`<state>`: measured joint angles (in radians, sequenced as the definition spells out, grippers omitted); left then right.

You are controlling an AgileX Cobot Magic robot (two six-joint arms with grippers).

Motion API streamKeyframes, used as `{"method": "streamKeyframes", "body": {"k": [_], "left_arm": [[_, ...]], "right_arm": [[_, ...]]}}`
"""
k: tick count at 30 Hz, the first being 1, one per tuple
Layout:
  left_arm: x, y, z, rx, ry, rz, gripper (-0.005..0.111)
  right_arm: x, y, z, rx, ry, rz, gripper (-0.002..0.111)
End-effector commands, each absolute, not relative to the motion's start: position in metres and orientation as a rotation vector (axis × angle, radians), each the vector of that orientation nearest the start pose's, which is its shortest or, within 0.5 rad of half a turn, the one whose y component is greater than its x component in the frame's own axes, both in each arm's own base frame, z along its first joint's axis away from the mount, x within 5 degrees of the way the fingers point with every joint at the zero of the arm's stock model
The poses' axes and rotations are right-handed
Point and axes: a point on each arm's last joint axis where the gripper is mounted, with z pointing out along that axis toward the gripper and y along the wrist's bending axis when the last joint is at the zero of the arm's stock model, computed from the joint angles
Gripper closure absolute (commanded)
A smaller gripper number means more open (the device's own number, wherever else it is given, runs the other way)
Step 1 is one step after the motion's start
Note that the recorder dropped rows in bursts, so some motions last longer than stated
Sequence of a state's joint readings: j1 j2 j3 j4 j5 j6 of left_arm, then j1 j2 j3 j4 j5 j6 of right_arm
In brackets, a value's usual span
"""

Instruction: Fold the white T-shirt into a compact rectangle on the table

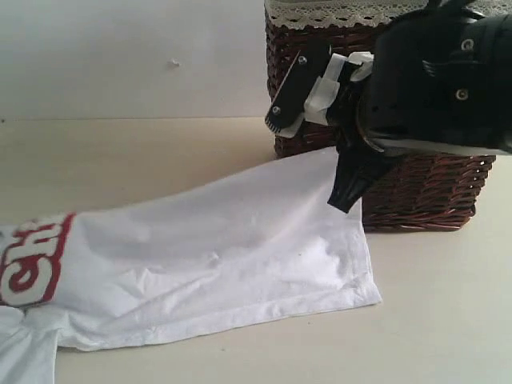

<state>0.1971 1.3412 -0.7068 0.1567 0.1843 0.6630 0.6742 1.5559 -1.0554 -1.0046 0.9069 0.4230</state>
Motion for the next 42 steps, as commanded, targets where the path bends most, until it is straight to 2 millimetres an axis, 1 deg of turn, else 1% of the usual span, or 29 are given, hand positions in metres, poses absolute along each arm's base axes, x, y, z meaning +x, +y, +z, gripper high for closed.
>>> {"method": "streamKeyframes", "body": {"k": [1, 4, 5, 8, 10, 13, 14, 15, 16, 17, 19, 21, 23, 25, 28, 30, 32, 33, 36, 39, 42], "left_arm": [[0.264, 0.055, 0.233, 0.688, 2.242, 0.542, 0.055], [0.262, 0.055, 0.236, 0.588, 2.262, 0.502, 0.061], [0.26, 0.055, 0.237, 0.52, 2.277, 0.471, 0.061], [0.256, 0.053, 0.236, 0.236, 2.343, 0.324, 0.063], [0.252, 0.05, 0.234, 0.141, 2.394, 0.245, 0.071], [0.246, 0.045, 0.229, 0.041, 2.481, 0.127, 0.095], [0.244, 0.043, 0.227, 0.013, 2.509, 0.085, 0.104], [0.242, 0.04, 0.225, 0.0, 2.537, 0.041, 0.106], [0.241, 0.037, 0.224, 0.027, 2.556, 0.009, 0.107], [0.239, 0.031, 0.223, 0.091, 2.579, -0.033, 0.107], [0.237, 0.015, 0.222, 0.236, 2.597, -0.156, 0.107], [0.236, 0.001, 0.222, 0.31, 2.588, -0.286, 0.107], [0.237, -0.008, 0.216, 0.324, 2.606, -0.355, 0.107], [0.236, -0.013, 0.199, 0.344, 2.663, -0.363, 0.107], [0.236, -0.015, 0.168, 0.298, 2.75, -0.355, 0.107], [0.237, -0.018, 0.152, 0.272, 2.818, -0.39, 0.107], [0.24, -0.025, 0.144, 0.289, 2.865, -0.434, 0.107], [0.239, -0.03, 0.138, 0.33, 2.892, -0.442, 0.107], [0.237, -0.036, 0.123, 0.402, 2.957, -0.392, 0.107], [0.231, -0.035, 0.105, 0.403, 3.078, -0.317, 0.107], [0.222, -0.033, 0.096, 0.356, 3.216, -0.285, 0.107]], "right_arm": [[0.282, 0.144, 0.271, -0.9, 2.154, -0.805, 0.058], [0.28, 0.144, 0.274, -0.884, 2.163, -0.796, 0.057], [0.279, 0.143, 0.274, -0.874, 2.172, -0.782, 0.057], [0.274, 0.143, 0.276, -0.85, 2.211, -0.726, 0.059], [0.271, 0.145, 0.276, -0.874, 2.234, -0.672, 0.066], [0.265, 0.149, 0.272, -0.944, 2.291, -0.574, 0.088], [0.262, 0.151, 0.27, -0.975, 2.31, -0.534, 0.095], [0.26, 0.153, 0.268, -1.012, 2.328, -0.498, 0.101], [0.258, 0.155, 0.266, -1.043, 2.341, -0.463, 0.106], [0.257, 0.157, 0.265, -1.065, 2.352, -0.434, 0.108], [0.255, 0.158, 0.264, -1.081, 2.367, -0.402, 0.108], [0.255, 0.158, 0.264, -1.079, 2.366, -0.4, 0.108], [0.255, 0.158, 0.264, -1.078, 2.368, -0.398, 0.108], [0.255, 0.158, 0.264, -1.078, 2.368, -0.398, 0.108], [0.255, 0.158, 0.264, -1.078, 2.368, -0.398, 0.108], [0.255, 0.158, 0.264, -1.078, 2.366, -0.396, 0.108], [0.255, 0.159, 0.264, -1.078, 2.36, -0.392, 0.108], [0.255, 0.159, 0.264, -1.078, 2.36, -0.392, 0.108], [0.255, 0.159, 0.264, -1.078, 2.36, -0.392, 0.108], [0.255, 0.158, 0.264, -1.078, 2.366, -0.397, 0.108], [0.255, 0.159, 0.264, -1.076, 2.364, -0.393, 0.108]]}}
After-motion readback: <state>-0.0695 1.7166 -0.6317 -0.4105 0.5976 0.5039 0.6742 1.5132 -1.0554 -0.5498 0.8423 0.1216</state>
